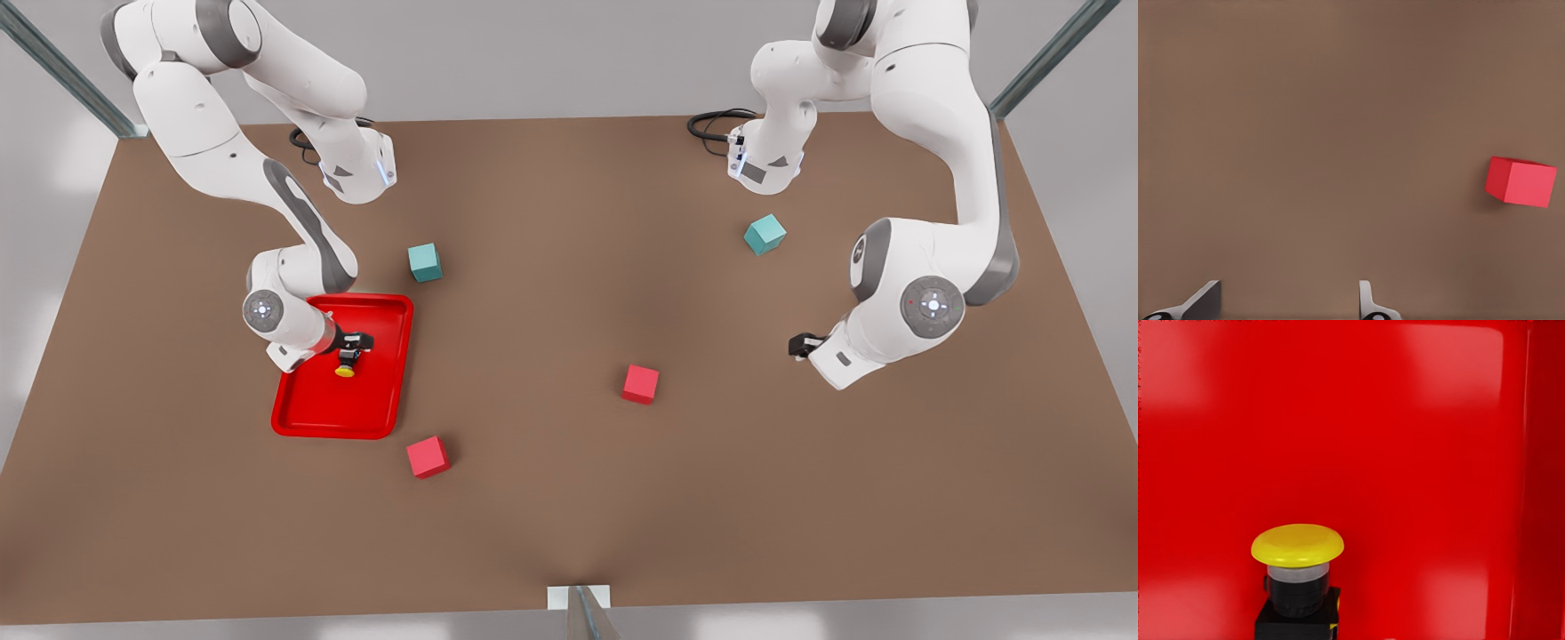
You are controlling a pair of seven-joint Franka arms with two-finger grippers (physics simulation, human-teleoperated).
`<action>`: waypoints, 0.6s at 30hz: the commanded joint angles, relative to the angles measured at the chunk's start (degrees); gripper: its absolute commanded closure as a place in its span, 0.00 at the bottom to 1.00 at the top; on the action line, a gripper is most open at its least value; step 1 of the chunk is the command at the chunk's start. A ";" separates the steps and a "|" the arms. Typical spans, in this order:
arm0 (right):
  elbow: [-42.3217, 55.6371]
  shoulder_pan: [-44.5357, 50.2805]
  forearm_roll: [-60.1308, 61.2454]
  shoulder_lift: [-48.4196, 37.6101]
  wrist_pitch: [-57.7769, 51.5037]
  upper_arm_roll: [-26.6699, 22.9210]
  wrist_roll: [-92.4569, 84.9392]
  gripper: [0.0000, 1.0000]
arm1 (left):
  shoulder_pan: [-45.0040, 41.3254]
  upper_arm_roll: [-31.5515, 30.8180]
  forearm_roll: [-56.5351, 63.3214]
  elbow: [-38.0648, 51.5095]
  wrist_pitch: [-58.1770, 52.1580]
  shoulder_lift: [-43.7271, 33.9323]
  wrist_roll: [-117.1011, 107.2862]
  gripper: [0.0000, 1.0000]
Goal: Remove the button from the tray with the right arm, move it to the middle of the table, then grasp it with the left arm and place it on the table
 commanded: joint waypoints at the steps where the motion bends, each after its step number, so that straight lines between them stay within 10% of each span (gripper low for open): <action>1: 0.09 0.04 -0.07 0.38 1.58 0.01 0.05 0.00 | 0.00 -0.01 0.45 0.08 0.07 -0.14 -0.20 0.00; 13: 1.50 -0.05 -2.45 1.43 1.40 0.01 0.05 0.01 | -0.18 -0.01 0.36 0.08 0.24 0.03 -0.20 0.00; 18: 1.41 -0.05 -2.45 1.34 1.32 0.01 0.05 0.32 | -0.27 -0.01 0.36 -0.01 0.33 0.21 -0.29 0.00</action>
